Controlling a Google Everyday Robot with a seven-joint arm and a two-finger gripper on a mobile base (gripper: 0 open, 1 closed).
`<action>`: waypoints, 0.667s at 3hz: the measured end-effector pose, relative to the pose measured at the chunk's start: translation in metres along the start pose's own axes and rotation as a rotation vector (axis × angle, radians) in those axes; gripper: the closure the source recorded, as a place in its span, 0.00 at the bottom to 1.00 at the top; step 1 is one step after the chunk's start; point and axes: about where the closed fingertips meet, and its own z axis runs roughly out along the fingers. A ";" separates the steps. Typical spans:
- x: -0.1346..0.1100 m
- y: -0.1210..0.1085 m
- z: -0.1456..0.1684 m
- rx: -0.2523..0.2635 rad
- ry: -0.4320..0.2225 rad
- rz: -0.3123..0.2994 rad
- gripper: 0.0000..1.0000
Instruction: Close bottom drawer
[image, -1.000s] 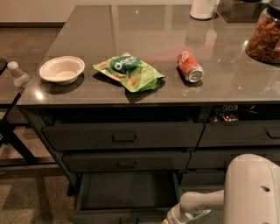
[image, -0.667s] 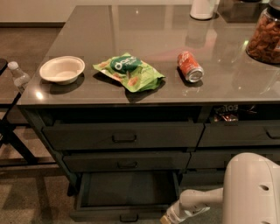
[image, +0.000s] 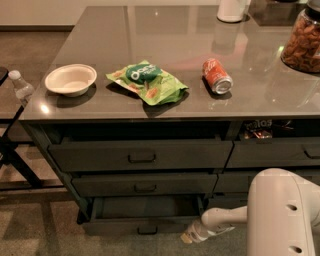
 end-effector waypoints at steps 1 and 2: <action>0.000 0.000 0.000 0.000 0.000 0.000 1.00; 0.010 -0.007 0.008 0.017 0.020 0.034 1.00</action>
Offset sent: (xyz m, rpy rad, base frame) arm -0.0019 -0.0215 -0.0282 -0.0618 0.0406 -0.0810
